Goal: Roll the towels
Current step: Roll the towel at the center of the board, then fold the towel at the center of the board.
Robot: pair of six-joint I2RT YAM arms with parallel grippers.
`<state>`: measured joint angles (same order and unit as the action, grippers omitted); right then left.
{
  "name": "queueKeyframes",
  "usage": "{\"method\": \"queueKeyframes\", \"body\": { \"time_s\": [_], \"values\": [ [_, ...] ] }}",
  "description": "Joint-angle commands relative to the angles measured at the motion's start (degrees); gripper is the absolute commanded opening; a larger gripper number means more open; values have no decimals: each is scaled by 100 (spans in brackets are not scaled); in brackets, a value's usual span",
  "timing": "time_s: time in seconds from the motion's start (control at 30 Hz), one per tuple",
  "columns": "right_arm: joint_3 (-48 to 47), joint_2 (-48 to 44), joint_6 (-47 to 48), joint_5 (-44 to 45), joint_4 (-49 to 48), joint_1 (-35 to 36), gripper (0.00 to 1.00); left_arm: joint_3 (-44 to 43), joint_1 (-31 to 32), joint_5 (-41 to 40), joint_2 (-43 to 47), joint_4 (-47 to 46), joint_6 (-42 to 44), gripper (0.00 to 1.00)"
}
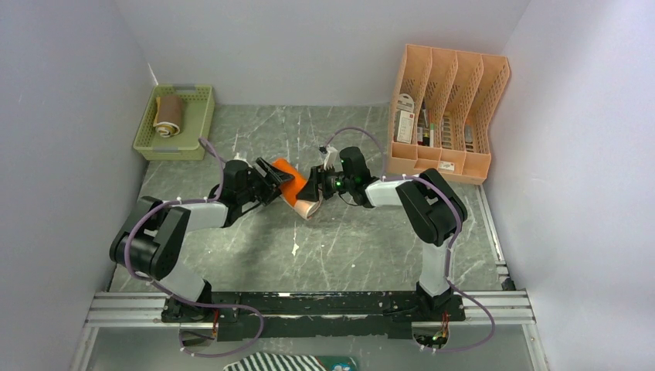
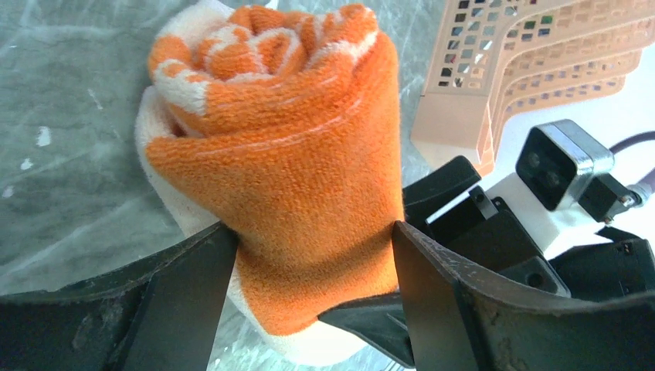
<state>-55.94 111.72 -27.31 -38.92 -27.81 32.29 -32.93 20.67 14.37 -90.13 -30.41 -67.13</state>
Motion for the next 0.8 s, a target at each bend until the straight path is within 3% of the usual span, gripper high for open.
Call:
{"method": "queueKeyframes", "body": {
  "time_s": [0.0,0.2,0.3,0.5,0.77],
  "values": [
    [93,-55,-81,-269,-342,8,57,-22,104,-496,-66,323,-145,85],
    [160,-164,25,-393,-369,14,57,285,110,-929,48,186,-549,90],
    [212,-215,48,-461,-419,14,57,493,111,-868,70,-342,-721,100],
    [259,-301,114,-591,-428,44,56,580,155,-792,-98,-825,-880,100],
    [347,-445,122,-903,-576,97,56,796,268,-654,-958,-2399,-1307,100]
  ]
}}
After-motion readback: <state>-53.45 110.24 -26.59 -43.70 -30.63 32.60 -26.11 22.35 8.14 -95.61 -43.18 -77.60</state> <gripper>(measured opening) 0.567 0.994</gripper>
